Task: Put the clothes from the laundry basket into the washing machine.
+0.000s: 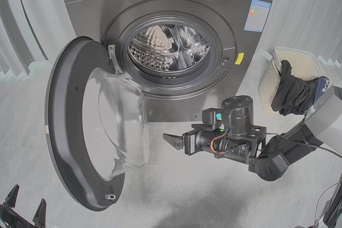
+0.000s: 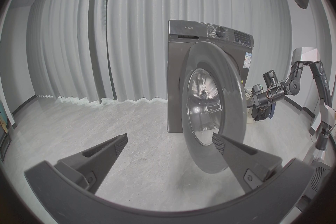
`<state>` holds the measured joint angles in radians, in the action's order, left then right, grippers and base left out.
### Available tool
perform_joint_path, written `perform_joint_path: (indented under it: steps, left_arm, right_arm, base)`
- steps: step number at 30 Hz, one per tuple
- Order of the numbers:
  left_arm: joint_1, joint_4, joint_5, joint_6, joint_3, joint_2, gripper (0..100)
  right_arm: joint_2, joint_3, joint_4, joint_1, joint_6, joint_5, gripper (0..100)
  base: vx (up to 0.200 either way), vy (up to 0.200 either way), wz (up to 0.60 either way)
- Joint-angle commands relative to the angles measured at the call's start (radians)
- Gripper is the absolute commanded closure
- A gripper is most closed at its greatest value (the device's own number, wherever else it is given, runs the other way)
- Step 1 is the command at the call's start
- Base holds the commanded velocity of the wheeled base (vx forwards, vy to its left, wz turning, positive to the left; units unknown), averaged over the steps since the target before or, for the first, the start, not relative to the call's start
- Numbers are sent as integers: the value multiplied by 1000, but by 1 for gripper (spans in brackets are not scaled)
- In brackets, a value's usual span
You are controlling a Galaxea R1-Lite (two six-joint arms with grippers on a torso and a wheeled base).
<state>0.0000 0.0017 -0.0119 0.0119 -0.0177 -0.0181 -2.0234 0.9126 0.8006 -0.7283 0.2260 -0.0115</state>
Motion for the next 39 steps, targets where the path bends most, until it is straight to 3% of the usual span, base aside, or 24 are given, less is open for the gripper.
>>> perform_joint_path:
  steps: [1,12,19,28,31,39]
  left_arm:
    - [0,0,0,0,16,13,0]
    - [0,0,0,0,16,13,0]
    - [0,0,0,-1,16,13,0]
    - [0,0,0,-1,16,13,0]
    - [0,0,0,-1,16,13,0]
    - [0,0,-2,0,16,13,0]
  right_arm:
    - [-98,65,48,-57,-4,2,0]
    - [-216,223,86,-122,-2,4,0]
    - [-213,264,88,-99,-5,5,0]
    - [-311,413,37,-83,-4,15,0]
    - [-363,473,32,-100,-5,48,0]
    - [-454,620,29,-160,15,53,0]
  base:
    - [0,0,0]
    - [0,0,0]
    - [0,0,0]
    - [0,0,0]
    - [0,0,0]
    - [0,0,0]
